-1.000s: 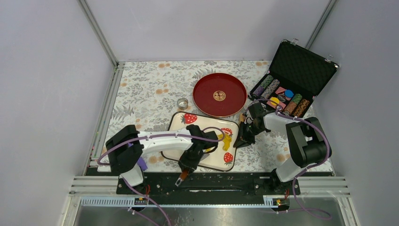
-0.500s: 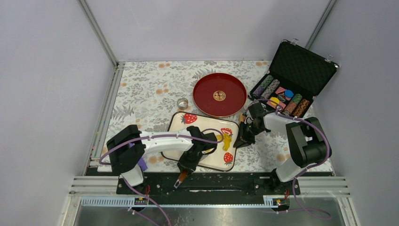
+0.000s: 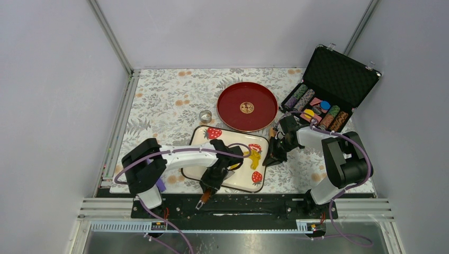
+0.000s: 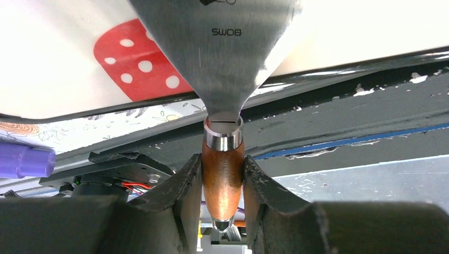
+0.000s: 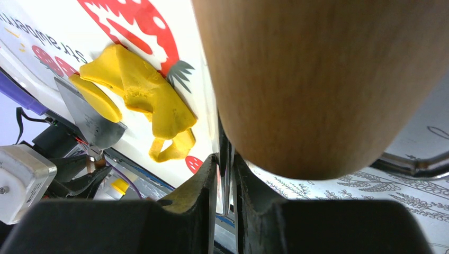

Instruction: Roll out the dumpling wrappers from the dough

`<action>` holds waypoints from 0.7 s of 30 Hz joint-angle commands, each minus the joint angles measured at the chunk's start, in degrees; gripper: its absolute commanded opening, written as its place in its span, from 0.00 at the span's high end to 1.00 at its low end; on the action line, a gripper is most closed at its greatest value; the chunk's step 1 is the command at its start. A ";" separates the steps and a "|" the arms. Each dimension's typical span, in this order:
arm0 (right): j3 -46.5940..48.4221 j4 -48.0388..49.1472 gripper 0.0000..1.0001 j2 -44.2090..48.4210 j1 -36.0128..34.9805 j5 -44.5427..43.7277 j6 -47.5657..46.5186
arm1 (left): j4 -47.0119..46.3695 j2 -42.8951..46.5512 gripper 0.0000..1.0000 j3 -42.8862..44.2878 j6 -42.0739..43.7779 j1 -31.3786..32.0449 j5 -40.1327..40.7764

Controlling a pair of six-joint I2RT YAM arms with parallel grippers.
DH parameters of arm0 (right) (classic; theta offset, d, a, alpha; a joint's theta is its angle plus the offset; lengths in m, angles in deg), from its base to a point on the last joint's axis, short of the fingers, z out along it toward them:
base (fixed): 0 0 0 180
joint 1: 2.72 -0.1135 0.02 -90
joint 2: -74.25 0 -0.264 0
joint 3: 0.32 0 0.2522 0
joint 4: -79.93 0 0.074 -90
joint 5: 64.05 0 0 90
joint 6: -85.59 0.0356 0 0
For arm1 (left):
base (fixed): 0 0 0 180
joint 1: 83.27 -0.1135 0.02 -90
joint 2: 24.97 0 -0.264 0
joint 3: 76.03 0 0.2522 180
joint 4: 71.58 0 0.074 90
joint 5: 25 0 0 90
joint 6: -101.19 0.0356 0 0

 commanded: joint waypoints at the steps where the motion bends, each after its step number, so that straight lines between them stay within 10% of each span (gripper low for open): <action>1: -1.67 -1.77 1.00 -0.96 -0.21 -4.74 -2.15 | 0.75 -1.54 1.00 0.58 1.95 -0.78 -0.81; 21: -1.41 -2.02 1.00 -0.86 -0.21 -4.78 -2.38 | 0.12 -7.52 1.00 9.17 4.95 -1.77 -2.26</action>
